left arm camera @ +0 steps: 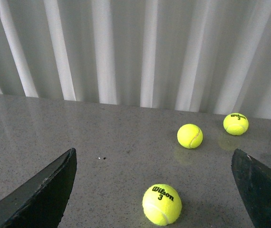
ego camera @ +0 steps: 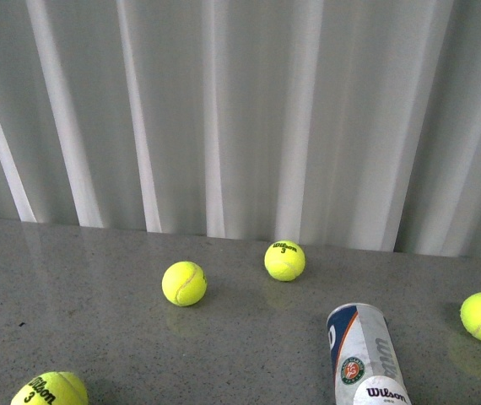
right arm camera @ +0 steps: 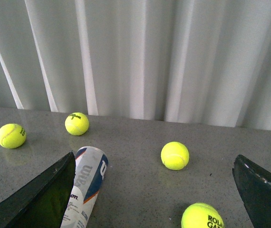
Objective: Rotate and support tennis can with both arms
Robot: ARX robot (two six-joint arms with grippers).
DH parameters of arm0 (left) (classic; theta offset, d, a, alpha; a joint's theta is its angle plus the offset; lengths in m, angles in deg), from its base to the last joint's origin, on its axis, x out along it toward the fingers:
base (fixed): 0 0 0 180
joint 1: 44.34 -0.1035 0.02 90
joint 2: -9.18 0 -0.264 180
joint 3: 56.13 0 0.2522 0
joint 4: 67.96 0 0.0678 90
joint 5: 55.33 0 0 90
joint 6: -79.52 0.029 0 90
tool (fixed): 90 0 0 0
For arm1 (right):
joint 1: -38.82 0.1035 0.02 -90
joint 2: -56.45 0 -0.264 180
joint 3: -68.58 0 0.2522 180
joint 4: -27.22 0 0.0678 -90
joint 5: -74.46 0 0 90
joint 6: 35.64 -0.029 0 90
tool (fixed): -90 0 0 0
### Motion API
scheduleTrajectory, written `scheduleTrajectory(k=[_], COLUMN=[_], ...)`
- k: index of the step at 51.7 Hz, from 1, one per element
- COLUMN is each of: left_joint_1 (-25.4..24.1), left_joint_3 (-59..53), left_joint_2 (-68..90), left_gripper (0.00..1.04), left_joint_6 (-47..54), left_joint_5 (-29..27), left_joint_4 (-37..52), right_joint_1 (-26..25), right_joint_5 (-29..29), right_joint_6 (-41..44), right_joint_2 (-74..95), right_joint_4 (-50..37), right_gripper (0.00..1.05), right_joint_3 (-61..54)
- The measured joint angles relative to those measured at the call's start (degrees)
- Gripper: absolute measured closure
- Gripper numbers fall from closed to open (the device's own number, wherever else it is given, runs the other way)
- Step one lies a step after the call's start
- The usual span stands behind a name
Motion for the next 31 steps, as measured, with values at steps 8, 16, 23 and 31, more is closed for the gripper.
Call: scheduleTrajectory(k=[8,16,23,31], left_joint_1=[0.0,0.0,0.0,0.0], left_joint_3=[0.0,0.0,0.0,0.0], left_joint_2=[0.0,0.0,0.0,0.0], left_gripper=[0.07,0.07,0.07,0.07], left_joint_6=[0.02,0.02,0.02,0.02], left_joint_5=[0.0,0.0,0.0,0.0], left_joint_4=[0.0,0.0,0.0,0.0], right_joint_1=[0.0,0.0,0.0,0.0], right_joint_5=[0.0,0.0,0.0,0.0], right_joint_6=[0.02,0.0,0.0,0.0], right_joint_2=[0.0,0.0,0.0,0.0], right_joint_4=[0.0,0.0,0.0,0.0], right_gripper=[0.07,0.07,0.07,0.07], right_joint_3=[0.0,0.0,0.0,0.0])
